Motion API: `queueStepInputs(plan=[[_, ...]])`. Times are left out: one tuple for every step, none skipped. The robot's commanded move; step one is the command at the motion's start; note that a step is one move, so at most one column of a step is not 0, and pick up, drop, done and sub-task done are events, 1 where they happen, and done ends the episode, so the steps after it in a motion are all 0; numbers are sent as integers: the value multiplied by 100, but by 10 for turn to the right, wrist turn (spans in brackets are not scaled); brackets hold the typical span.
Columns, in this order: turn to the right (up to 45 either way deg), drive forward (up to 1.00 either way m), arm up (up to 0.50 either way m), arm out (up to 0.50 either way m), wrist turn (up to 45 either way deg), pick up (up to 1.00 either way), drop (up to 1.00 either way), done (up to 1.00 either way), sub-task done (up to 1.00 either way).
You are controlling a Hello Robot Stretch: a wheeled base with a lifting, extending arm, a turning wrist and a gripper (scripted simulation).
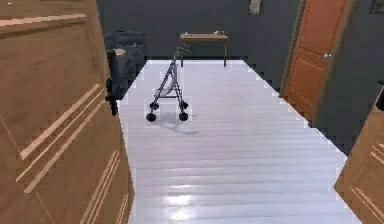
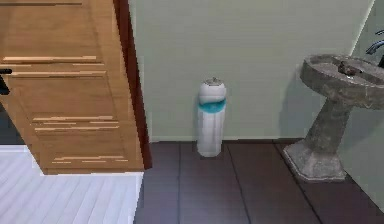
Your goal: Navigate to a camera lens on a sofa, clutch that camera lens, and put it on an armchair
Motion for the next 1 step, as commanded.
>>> queueStepInputs(plan=[[0, 100, 0, 0, 0, 0, 0, 0, 0]])
